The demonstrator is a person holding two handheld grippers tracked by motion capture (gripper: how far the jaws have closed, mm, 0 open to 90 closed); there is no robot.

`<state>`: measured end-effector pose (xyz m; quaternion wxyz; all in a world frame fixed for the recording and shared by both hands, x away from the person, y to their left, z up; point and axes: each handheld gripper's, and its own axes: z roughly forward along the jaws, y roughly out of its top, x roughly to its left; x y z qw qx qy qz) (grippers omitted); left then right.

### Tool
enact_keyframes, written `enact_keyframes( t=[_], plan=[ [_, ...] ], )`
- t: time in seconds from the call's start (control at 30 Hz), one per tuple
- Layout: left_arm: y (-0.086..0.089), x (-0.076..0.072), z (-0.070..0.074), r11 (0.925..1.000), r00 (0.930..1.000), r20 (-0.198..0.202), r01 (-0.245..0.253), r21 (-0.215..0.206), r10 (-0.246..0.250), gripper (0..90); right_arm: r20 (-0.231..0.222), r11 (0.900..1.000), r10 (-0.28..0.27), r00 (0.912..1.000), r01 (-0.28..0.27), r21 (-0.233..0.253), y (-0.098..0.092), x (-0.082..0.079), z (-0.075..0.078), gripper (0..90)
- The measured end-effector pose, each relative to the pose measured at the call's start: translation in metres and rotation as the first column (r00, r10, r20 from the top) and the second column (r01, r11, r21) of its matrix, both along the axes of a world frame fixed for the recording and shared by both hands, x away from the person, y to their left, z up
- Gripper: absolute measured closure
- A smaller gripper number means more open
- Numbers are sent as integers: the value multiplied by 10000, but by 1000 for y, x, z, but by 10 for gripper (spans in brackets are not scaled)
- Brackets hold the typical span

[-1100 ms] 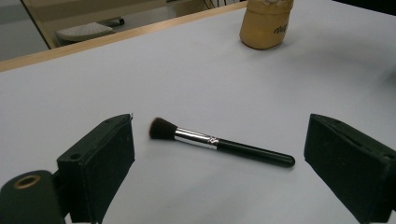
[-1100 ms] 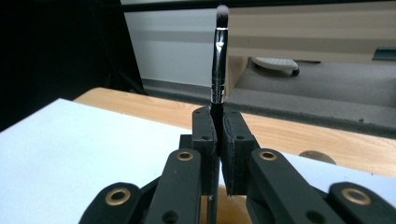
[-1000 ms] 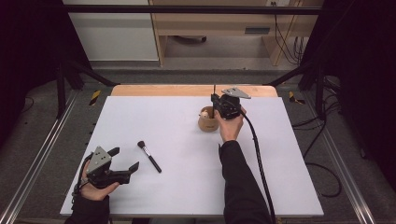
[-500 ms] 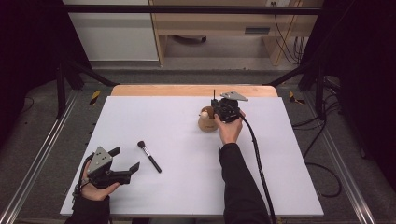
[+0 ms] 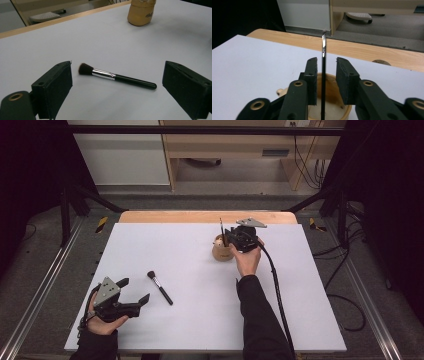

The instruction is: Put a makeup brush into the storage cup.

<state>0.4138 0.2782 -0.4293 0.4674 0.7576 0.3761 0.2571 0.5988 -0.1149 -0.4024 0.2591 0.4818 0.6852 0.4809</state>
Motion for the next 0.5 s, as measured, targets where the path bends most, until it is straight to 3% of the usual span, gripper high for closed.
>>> enact_keyframes(
  t=[0.5],
  plan=[
    [-3, 0, 0, 10000, 9999, -99, -36, -71, 36, 85, 369, 9940, 1041, 9939, -1052, 312, -14, -39, 25, 347]
  ],
)
